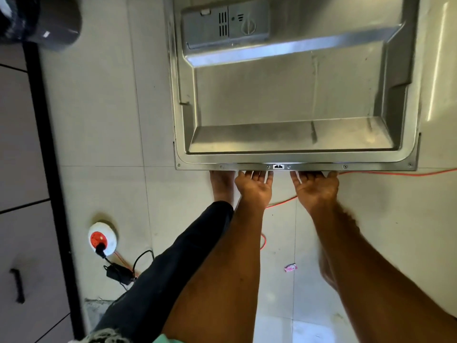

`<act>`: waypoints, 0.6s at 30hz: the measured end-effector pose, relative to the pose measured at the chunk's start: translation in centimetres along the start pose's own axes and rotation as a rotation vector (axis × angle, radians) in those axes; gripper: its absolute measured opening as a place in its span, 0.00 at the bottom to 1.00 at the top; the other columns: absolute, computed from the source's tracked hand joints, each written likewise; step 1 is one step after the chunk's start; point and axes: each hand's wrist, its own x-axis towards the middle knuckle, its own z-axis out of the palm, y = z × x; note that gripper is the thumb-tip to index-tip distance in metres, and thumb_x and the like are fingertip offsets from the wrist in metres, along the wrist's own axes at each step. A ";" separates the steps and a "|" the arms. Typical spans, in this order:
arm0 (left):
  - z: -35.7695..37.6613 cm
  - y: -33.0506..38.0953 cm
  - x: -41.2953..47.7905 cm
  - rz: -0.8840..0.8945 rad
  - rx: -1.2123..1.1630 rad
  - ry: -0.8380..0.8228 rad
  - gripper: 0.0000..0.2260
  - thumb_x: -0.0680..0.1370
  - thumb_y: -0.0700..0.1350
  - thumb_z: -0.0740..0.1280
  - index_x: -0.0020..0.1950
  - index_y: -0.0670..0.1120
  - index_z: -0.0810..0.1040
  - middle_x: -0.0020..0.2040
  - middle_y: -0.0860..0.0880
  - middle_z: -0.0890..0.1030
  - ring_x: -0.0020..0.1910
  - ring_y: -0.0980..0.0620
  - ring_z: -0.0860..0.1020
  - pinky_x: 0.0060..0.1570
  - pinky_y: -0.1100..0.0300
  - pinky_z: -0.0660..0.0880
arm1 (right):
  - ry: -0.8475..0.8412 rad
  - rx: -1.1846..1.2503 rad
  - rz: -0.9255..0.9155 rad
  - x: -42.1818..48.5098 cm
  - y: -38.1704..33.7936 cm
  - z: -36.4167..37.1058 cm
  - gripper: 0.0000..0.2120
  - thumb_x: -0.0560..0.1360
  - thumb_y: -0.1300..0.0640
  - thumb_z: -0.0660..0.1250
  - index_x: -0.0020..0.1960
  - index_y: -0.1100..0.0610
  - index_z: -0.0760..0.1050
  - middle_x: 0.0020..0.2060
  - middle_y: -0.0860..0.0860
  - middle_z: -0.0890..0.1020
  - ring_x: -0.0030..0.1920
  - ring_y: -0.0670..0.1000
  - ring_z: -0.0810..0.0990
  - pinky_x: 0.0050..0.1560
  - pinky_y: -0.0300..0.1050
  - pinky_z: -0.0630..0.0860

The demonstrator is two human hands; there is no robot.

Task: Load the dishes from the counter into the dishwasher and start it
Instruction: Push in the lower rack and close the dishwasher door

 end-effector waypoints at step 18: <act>6.3 7.4 -33.4 0.053 0.004 -0.190 0.13 0.84 0.42 0.58 0.62 0.37 0.78 0.47 0.39 0.85 0.45 0.41 0.85 0.54 0.46 0.80 | -0.182 -0.045 -0.084 -30.5 -6.6 10.3 0.15 0.85 0.54 0.57 0.61 0.62 0.76 0.53 0.59 0.85 0.54 0.57 0.85 0.57 0.51 0.81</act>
